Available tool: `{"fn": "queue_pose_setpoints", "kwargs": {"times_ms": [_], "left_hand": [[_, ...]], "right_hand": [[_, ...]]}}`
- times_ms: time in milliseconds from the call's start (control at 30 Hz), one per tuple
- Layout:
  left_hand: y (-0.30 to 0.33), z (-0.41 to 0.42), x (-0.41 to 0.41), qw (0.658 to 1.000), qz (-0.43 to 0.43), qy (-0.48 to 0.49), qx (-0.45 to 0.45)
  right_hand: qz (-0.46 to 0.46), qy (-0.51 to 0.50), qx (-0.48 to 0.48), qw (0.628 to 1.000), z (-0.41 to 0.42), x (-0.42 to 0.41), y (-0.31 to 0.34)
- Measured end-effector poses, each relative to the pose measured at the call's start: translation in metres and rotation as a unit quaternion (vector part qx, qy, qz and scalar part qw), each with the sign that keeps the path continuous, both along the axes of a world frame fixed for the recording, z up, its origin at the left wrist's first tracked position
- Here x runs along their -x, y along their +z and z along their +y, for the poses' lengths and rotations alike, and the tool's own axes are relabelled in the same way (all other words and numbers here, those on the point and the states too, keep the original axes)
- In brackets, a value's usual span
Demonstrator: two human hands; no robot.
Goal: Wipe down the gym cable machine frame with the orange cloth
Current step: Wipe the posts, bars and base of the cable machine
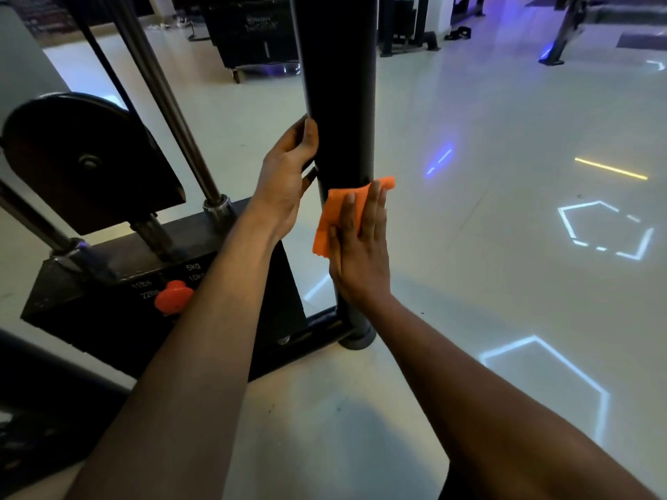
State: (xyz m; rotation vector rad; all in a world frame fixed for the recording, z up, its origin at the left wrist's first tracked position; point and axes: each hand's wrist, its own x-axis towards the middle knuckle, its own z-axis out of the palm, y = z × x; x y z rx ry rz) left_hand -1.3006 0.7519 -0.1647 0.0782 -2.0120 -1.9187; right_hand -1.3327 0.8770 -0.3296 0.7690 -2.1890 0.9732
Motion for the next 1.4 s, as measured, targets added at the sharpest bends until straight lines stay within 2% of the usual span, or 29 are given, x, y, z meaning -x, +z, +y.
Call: {"fn": "queue_pose_setpoints", "kwargs": {"times_ms": [167,300,400,667,800,867,1067,1133,1267,1400], "left_hand": [[-0.011,-0.011,0.001,1.0,-0.022,-0.009,0.004],[-0.015,-0.011,0.004,1.0,-0.01,-0.014,-0.002],[-0.014,-0.01,0.005,1.0,-0.007,-0.016,0.006],[-0.019,-0.01,-0.001,1.0,-0.021,-0.007,0.012],[-0.017,-0.006,-0.002,1.0,-0.017,-0.015,0.002],[-0.017,-0.005,-0.003,1.0,-0.013,-0.011,0.004],[-0.025,0.001,-0.001,1.0,-0.003,-0.005,-0.002],[-0.028,0.005,0.001,1.0,-0.004,-0.002,-0.001],[-0.035,0.009,0.005,1.0,-0.001,0.006,-0.004],[-0.043,0.008,0.007,1.0,0.004,0.015,0.004]], "right_hand": [[0.022,0.01,0.069,0.997,-0.01,0.012,0.028],[0.023,0.018,-0.007,1.0,0.004,0.007,-0.017],[0.011,0.027,-0.01,1.0,0.007,0.006,-0.031],[0.029,0.022,0.069,0.997,-0.006,0.012,0.023],[0.008,0.026,-0.005,1.0,0.007,0.002,-0.026],[-0.007,0.036,-0.005,0.999,0.009,0.002,-0.035],[0.023,0.015,0.062,0.998,-0.003,0.013,0.012],[0.011,0.007,0.067,0.998,-0.007,0.008,0.0],[-0.009,0.005,0.01,1.0,-0.005,0.0,-0.057],[-0.008,0.013,0.032,0.999,-0.01,0.003,-0.051]]}}
